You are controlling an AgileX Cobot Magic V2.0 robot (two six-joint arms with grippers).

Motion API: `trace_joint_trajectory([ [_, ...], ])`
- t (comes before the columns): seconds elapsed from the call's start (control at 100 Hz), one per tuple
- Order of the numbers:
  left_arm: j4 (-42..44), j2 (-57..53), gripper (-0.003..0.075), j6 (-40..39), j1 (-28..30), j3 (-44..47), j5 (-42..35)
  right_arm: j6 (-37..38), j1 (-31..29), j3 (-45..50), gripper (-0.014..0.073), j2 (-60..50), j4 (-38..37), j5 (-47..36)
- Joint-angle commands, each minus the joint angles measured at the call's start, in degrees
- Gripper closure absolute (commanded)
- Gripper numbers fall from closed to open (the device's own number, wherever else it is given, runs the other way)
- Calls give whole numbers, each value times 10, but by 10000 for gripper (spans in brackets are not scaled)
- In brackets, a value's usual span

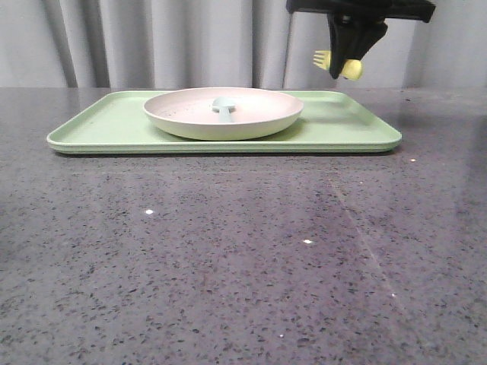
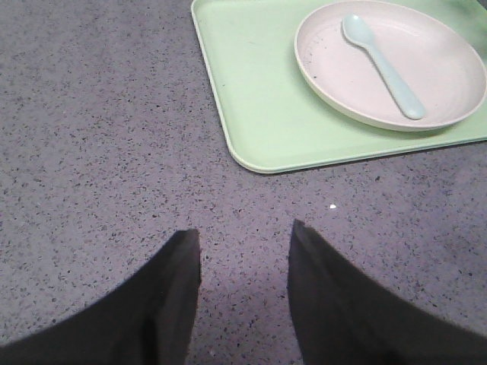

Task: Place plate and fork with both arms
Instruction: 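Carry the fork with the right gripper beside the plate on the tray, then lower the fork onto the tray and open the right gripper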

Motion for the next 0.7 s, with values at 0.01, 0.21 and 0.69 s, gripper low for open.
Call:
trace_joint_trajectory([
  [0.01, -3, -2, 438, -4, -3, -14, -35, -1, -1, -11, 559, -20, 7, 53],
  [0.21, -3, -2, 438, -4, -3, -14, -35, -1, -1, -11, 559, -13, -3, 53],
  [0.69, -3, -2, 438, -4, -3, -14, -35, -2, -1, -11, 557, 12, -5, 53],
])
